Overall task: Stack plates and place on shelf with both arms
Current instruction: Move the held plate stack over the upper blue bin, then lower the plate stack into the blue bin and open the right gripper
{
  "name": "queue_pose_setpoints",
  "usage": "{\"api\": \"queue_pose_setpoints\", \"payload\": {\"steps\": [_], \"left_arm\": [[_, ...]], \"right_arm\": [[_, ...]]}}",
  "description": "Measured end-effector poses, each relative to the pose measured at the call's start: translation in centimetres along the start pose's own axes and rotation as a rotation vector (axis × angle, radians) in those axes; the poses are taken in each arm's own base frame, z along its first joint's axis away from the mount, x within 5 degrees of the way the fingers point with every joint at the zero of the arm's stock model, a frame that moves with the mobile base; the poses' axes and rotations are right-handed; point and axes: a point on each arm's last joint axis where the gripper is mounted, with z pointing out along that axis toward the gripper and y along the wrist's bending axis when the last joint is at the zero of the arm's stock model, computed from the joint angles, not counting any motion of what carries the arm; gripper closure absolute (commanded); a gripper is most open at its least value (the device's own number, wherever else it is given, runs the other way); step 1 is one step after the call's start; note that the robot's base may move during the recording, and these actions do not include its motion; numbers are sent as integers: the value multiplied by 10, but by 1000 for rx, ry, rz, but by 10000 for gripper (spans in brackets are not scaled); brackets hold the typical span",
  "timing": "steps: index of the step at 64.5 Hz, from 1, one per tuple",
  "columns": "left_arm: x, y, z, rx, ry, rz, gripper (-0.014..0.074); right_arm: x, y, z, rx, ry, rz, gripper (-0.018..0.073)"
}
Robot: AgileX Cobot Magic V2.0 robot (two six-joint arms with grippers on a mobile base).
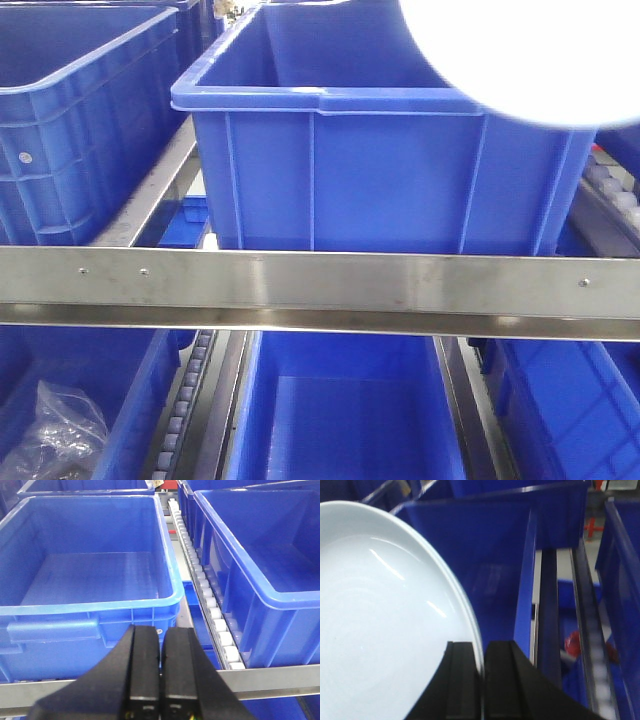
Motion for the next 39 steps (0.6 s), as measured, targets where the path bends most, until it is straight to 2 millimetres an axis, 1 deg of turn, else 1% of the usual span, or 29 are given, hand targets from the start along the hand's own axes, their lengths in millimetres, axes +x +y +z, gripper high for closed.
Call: {"api": "queue_pose_setpoints", "payload": {"steps": [7, 8, 16, 19, 20, 24, 29, 34, 39], "left_arm": [[0, 0, 0, 0, 0, 0, 514], [0, 0, 0, 0, 0, 0, 514], [0, 0, 0, 0, 0, 0, 514], [0, 0, 0, 0, 0, 0, 514], [0, 0, 0, 0, 0, 0, 514], [0, 0, 0, 0, 0, 0, 514], [0, 0, 0, 0, 0, 0, 514], [0, 0, 0, 0, 0, 0, 514], [0, 0, 0, 0, 0, 0, 514]], "right_arm": [[-23, 3, 39, 2, -29, 0, 501], [-29, 3, 44, 1, -38, 0, 500], [-38, 9, 91, -10, -16, -1, 499], [-36, 12, 111, -18, 2, -2, 499], [-32, 14, 118, -21, 18, -3, 499], [-27, 19, 138, -33, 39, -5, 499], [-13, 24, 161, -43, 86, -9, 495], [-3, 25, 173, -44, 120, -10, 453], [3, 25, 176, -43, 140, -11, 346]]}}
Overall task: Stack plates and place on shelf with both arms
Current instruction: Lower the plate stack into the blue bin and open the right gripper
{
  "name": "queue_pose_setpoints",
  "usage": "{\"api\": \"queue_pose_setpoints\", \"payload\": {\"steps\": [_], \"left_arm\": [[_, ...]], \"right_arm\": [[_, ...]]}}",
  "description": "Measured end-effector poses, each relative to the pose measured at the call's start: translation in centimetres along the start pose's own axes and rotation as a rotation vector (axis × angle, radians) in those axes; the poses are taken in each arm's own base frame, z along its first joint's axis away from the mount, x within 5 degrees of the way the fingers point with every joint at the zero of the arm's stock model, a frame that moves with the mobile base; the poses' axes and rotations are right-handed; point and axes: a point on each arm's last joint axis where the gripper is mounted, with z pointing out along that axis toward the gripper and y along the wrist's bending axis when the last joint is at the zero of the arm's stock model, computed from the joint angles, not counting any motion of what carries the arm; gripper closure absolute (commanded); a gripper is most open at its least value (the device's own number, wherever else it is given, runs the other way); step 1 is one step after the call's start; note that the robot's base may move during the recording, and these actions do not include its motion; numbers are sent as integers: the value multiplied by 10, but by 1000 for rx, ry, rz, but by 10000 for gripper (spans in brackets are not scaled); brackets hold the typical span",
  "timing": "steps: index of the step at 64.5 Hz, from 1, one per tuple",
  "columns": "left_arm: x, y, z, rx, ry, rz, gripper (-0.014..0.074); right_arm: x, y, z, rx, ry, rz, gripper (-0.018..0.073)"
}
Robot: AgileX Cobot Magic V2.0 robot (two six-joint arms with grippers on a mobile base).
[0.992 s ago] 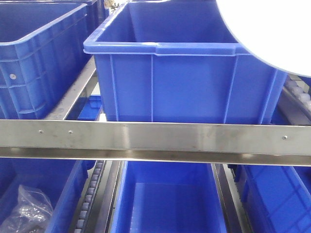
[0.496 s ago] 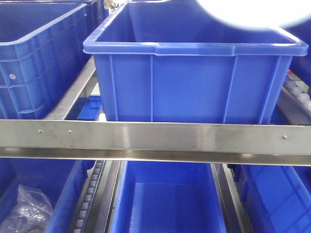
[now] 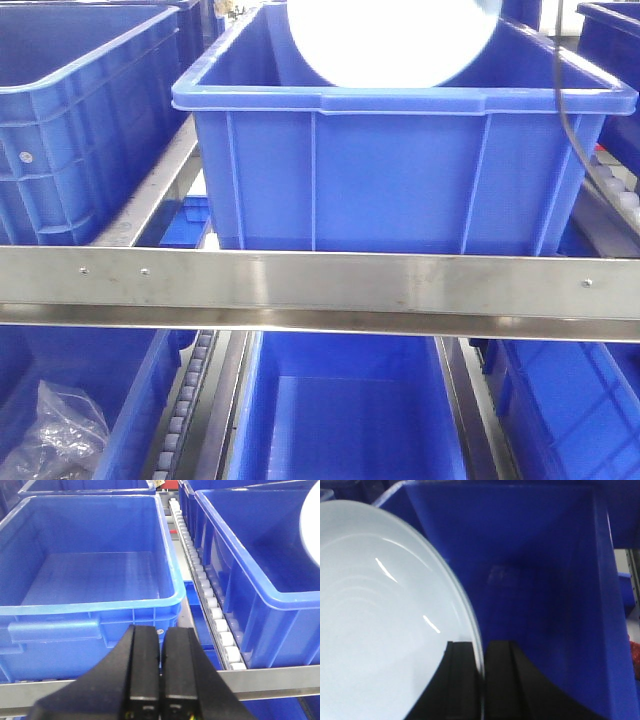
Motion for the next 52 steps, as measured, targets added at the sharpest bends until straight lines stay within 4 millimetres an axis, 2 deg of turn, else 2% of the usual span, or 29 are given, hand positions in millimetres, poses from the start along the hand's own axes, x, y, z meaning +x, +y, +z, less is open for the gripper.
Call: {"api": "queue_pose_setpoints", "payload": {"steps": [5, 10, 26, 32, 44, 52], "left_arm": [[0, 0, 0, 0, 0, 0, 514], [0, 0, 0, 0, 0, 0, 514], [0, 0, 0, 0, 0, 0, 514], [0, 0, 0, 0, 0, 0, 514], [0, 0, 0, 0, 0, 0, 514], [0, 0, 0, 0, 0, 0, 514]], "right_arm": [[-1, 0, 0, 0, -2, 0, 240], [-3, 0, 0, -1, -8, 0, 171], [-5, 1, -5, -5, 19, 0, 168], [-10, 2, -13, -9, 40, 0, 234], [-25, 4, -37, -21, 47, 0, 519], [-31, 5, -61, -25, 29, 0, 502]]}}
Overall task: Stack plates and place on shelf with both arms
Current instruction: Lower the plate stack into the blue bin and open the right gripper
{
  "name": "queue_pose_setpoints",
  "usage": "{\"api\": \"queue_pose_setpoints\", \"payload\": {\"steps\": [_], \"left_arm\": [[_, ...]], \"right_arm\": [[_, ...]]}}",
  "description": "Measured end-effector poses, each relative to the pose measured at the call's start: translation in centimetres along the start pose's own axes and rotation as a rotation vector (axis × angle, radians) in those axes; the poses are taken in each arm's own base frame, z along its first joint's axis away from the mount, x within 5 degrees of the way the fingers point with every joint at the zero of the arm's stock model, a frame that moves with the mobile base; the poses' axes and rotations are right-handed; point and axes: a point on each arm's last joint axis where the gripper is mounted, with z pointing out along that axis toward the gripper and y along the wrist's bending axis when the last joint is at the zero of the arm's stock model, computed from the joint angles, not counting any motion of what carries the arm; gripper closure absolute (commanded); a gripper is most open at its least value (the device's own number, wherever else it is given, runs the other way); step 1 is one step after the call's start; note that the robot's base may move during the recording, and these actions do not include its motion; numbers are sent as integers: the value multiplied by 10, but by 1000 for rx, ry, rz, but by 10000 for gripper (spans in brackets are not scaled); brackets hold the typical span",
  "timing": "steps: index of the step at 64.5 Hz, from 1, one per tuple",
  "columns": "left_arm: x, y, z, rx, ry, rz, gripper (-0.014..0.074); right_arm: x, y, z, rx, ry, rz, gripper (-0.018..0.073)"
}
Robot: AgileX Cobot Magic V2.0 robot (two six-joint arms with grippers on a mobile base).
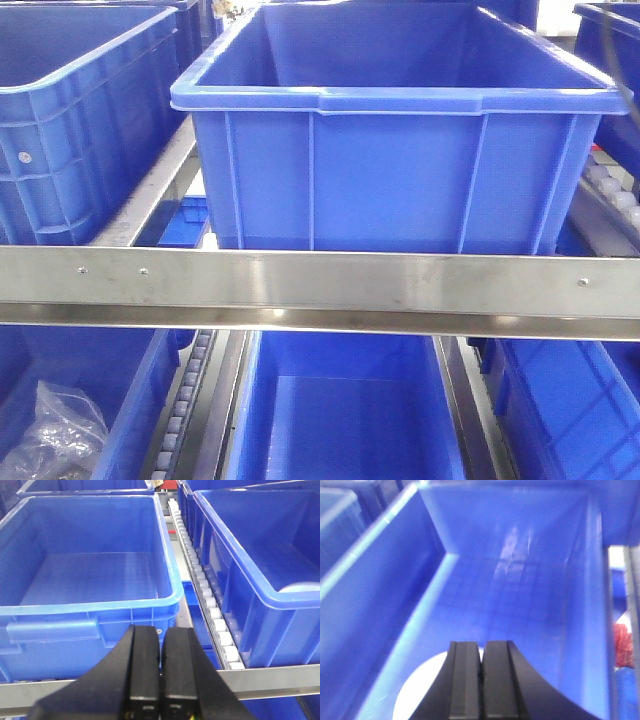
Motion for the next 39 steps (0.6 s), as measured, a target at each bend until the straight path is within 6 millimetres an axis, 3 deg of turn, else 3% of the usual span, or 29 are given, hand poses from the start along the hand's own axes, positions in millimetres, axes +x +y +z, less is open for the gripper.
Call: {"api": "queue_pose_setpoints", "payload": {"steps": [39], "left_arm": [[0, 0, 0, 0, 0, 0, 514]], "right_arm": [[60, -3, -185, -30, -149, -4, 502]]}}
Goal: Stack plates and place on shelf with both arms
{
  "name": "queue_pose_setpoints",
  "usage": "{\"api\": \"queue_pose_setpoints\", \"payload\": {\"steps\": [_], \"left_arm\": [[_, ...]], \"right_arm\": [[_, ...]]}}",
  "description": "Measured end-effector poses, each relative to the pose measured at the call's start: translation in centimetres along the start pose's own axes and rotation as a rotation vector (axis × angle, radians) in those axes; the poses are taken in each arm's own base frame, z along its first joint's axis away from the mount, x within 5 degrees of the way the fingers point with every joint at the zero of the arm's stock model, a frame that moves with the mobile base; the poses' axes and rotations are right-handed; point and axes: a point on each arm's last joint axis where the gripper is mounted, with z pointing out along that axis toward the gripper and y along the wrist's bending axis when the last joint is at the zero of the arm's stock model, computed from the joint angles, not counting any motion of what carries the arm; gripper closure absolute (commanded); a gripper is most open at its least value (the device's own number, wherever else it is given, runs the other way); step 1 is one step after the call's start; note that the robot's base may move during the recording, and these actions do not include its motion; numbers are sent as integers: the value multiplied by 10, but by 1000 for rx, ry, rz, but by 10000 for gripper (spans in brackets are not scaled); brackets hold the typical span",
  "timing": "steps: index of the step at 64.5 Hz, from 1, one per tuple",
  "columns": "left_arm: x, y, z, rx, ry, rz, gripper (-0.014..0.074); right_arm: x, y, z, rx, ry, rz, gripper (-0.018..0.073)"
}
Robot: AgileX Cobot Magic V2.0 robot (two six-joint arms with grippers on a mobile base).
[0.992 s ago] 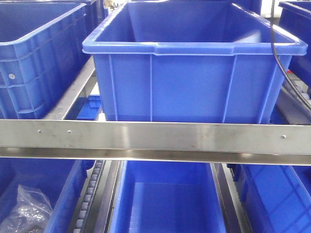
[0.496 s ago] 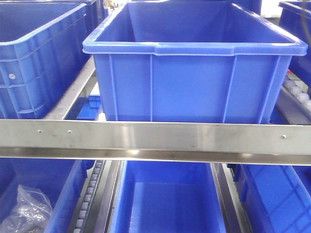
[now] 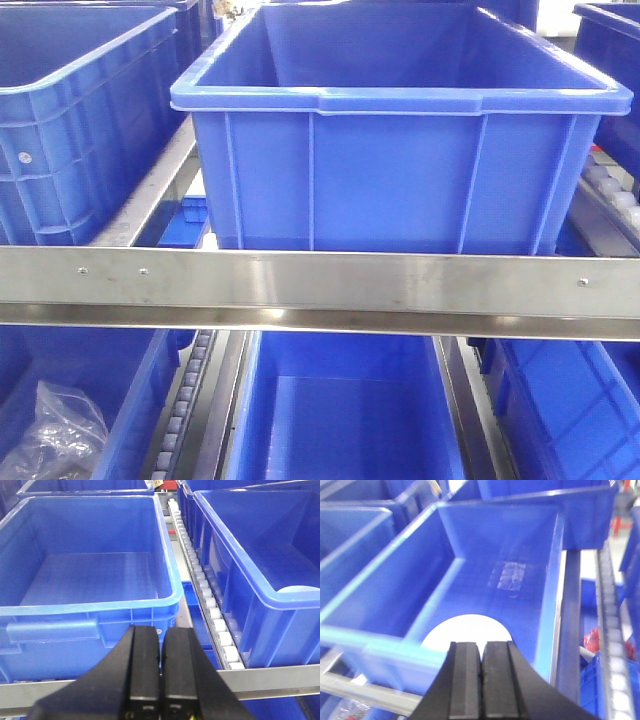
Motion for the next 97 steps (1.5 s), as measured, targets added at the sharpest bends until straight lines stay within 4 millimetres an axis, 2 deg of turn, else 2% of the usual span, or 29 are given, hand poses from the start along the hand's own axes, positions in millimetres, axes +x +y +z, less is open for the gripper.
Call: {"api": "queue_pose_setpoints", "payload": {"steps": [7, 15, 29, 39, 46, 55, 97], "left_arm": [[0, 0, 0, 0, 0, 0, 514], [0, 0, 0, 0, 0, 0, 514], [0, 0, 0, 0, 0, 0, 514], [0, 0, 0, 0, 0, 0, 514], [0, 0, 0, 0, 0, 0, 514], [0, 0, 0, 0, 0, 0, 514], [0, 0, 0, 0, 0, 0, 514]], "right_arm": [[13, 0, -27, -8, -43, -2, 502], [40, -3, -44, -11, -51, -2, 502], [108, -19, -48, 107, -113, 4, 502], [141, -29, -53, 203, -186, 1, 502], [148, -29, -58, 224, -192, 0, 502], [157, -29, -57, 223, -110, 9, 502], [162, -29, -57, 221, -57, 15, 502]]}}
